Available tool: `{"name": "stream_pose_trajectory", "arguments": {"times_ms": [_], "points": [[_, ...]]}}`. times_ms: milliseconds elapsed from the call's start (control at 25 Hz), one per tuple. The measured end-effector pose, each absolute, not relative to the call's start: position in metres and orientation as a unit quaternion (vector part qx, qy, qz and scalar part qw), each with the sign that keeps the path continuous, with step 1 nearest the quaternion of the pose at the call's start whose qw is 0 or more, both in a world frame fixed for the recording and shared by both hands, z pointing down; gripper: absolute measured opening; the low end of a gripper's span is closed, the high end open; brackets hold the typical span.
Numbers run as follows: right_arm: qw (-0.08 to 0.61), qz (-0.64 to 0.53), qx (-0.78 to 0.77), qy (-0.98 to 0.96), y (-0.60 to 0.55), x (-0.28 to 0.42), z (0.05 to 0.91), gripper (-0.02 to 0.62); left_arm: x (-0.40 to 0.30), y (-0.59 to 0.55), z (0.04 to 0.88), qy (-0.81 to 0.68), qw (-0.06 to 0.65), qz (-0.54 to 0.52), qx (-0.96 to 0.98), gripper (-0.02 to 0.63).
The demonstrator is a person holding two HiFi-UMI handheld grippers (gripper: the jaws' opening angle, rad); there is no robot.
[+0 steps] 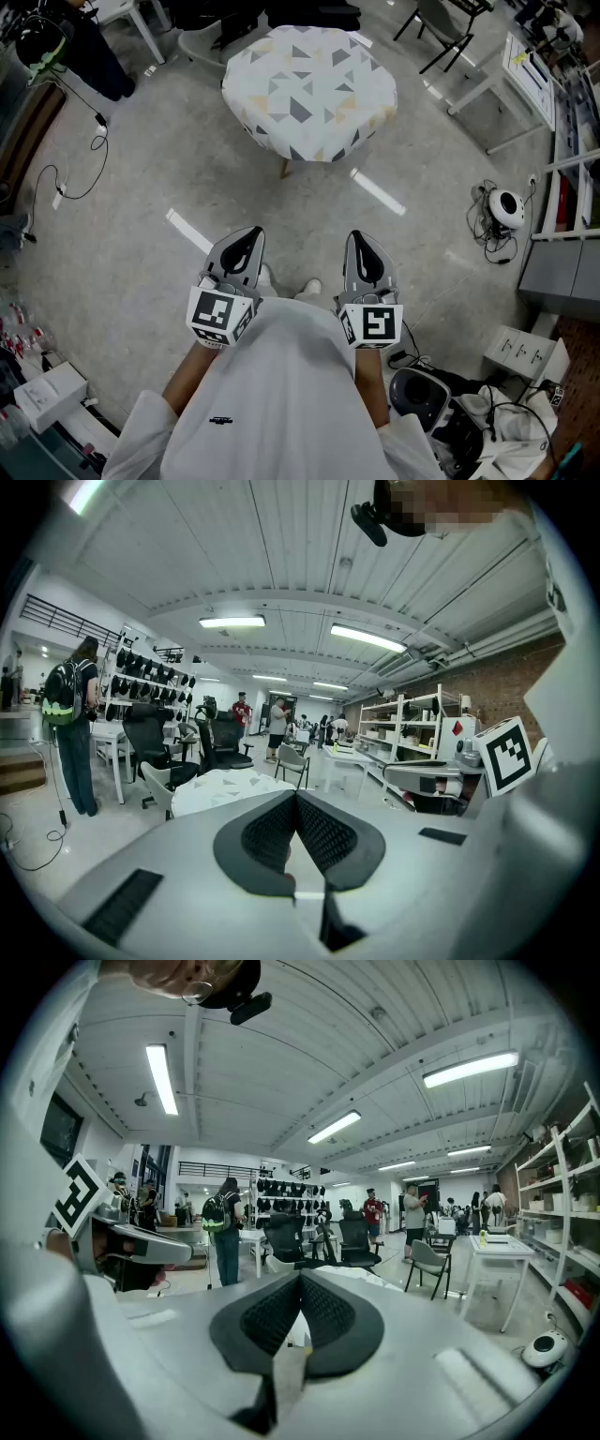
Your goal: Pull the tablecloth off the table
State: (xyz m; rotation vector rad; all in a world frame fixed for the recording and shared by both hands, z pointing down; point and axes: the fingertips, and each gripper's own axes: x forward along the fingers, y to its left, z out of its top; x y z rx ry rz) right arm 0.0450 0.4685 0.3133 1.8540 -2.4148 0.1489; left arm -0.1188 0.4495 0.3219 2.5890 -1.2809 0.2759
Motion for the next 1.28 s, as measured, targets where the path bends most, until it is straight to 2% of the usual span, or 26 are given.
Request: {"name": "stream_pose_trajectory", "arguments": {"times_ms": [600,960,1280], "points": [[0.039,0.057,0.613,-0.787,0.452,0.026,0.318,0.006,-0.135,0.433,0.328,-0.427,0.129,0.091,0.890,0.006],[0.028,0.061,0.615,-0.786,0.413,-0.015,0.320,0.006,-0.193,0.405,0.330,-0.443,0.137,0.089,0.881,0.006],[0.051,0.067,0.625,-0.776,0.381,-0.037,0.328,0.006,-0.225,0.377,0.341,-0.439,0.162,0.073,0.881,0.006]]}}
